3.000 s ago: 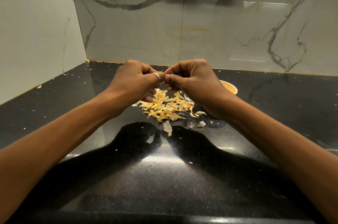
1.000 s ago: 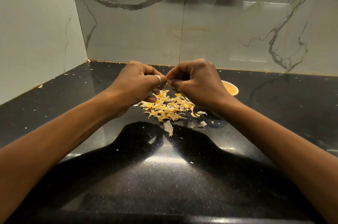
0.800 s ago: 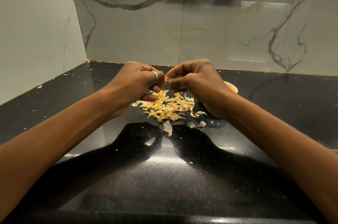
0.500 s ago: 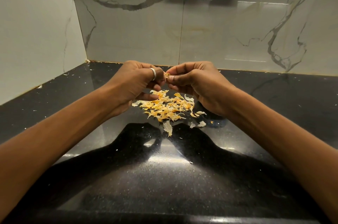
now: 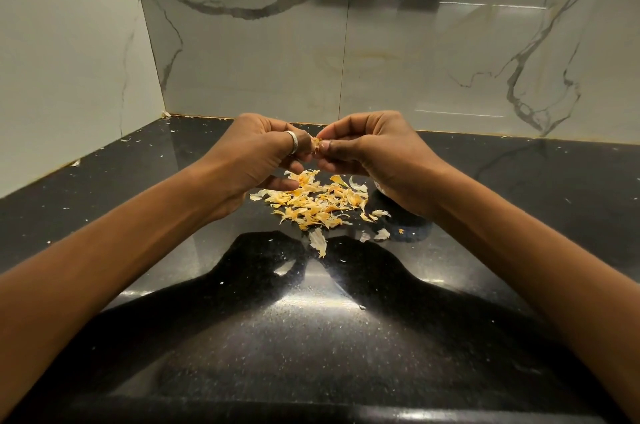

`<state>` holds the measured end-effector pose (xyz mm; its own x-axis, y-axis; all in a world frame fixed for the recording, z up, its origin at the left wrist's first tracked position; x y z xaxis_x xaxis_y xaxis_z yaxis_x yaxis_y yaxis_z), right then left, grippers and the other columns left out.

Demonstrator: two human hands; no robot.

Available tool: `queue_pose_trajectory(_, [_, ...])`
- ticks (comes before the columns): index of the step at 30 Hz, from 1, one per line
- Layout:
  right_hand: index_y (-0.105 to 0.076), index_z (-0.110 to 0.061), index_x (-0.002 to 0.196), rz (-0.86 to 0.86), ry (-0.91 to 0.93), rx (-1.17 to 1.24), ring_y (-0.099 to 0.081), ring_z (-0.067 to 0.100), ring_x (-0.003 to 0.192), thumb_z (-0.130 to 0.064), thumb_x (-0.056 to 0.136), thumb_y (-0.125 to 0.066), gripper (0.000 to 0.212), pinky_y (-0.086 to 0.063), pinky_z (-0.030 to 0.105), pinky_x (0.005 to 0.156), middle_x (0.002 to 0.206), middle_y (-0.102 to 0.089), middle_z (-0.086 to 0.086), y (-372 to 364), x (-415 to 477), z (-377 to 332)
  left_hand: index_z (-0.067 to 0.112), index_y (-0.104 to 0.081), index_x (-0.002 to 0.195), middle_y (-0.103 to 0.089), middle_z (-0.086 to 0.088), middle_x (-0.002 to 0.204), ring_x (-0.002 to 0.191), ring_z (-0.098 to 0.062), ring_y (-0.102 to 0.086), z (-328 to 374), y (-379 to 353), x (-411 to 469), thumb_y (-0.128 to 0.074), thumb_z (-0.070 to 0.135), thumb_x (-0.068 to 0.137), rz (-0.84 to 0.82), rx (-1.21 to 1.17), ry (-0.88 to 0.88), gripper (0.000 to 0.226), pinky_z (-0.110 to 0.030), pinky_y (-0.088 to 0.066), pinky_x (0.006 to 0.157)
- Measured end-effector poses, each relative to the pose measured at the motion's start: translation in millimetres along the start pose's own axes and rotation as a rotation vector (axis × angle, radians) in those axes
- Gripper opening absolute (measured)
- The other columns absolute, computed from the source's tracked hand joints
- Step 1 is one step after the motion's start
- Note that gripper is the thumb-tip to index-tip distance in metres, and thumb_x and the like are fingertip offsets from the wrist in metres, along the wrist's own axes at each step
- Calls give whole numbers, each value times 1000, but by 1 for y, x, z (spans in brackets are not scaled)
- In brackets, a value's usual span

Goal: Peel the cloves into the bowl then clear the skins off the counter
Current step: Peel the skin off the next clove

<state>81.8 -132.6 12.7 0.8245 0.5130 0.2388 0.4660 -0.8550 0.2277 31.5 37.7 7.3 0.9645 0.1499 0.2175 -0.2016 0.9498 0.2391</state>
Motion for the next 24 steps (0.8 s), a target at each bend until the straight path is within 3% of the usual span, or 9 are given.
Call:
queue_pose_trajectory(9, [-67, 4, 102, 27, -39, 118, -69, 16, 72, 6, 93, -60, 11, -60, 24, 72, 91, -72, 17, 0, 0, -1, 1, -71, 96, -65, -6, 78, 61, -8, -60, -1, 1, 0, -62, 12, 95, -9, 9, 1, 15, -25, -55, 51])
queue_pose_trajectory(20, [-68, -3, 100, 54, -64, 164, -70, 13, 75, 0, 96, -59, 11, -58, 23, 65, 87, -73, 9, -1, 2, 0, 6, -69, 86, -63, -7, 75, 56, -7, -59, 0, 2, 0, -60, 13, 97, -20, 22, 18, 15, -24, -55, 50])
queue_pose_trajectory(24, [-69, -4, 104, 95, -80, 206, -71, 11, 77, -4, 96, -61, 11, -56, 22, 62, 93, -75, 9, 2, 2, -3, 6, -68, 87, -63, -7, 75, 54, -6, -59, 0, 1, 0, -60, 14, 97, -5, 53, 15, 16, -23, -54, 48])
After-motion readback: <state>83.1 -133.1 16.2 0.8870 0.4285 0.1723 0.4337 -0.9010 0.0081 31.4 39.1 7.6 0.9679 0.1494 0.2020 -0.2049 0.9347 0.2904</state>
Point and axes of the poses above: each hand's wrist, its own x-axis towards the middle knuckle, its own y-axis out of the back of the hand, z = x × y, the point moved 1 cm from there along x, towards the middle knuckle
